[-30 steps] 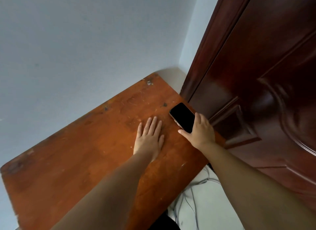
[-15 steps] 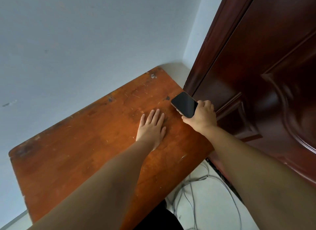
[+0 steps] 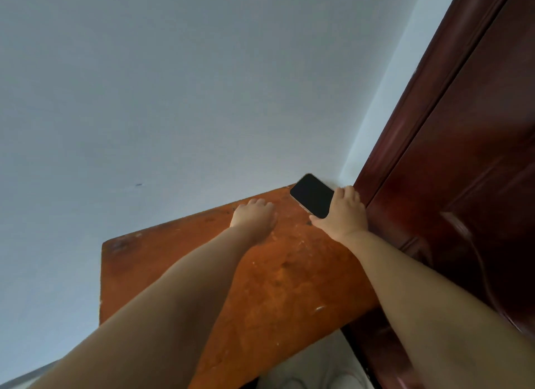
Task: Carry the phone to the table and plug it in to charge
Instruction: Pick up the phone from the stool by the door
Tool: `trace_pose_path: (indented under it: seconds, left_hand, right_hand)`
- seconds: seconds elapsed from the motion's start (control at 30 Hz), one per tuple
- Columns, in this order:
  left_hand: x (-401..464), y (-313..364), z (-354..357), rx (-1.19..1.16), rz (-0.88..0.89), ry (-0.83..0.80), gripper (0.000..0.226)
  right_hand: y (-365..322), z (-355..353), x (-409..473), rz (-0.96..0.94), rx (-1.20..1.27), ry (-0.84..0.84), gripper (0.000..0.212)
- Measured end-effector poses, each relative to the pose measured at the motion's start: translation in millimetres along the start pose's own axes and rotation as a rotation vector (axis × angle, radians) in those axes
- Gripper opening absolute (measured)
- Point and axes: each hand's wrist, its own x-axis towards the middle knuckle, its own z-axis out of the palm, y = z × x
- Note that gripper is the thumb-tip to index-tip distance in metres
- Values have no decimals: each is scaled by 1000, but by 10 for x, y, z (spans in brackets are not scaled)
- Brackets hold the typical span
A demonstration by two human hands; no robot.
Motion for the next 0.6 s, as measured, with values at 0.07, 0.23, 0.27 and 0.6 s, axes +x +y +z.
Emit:
trace_pose_path:
  seconds: [0.07,0.23,0.27,0.6]
  left_hand:
    - [-224,-108,-106,-8,-61,35,29]
    - [-971,-523,-287,2,-223,59,30]
    - [-1142,-634,-322,4,-266,66,30]
    - [-3313,-1726,-616,46,-765,136,34]
  right_hand:
    - [-153,-37,-59,-77,24,4,80]
    - [-761,-27,-275,-298,32,-24,79]
    - [-933,-27,-334,-342,30,-33,79]
    - [-2932,-70,-1400,-853,136,-87,75]
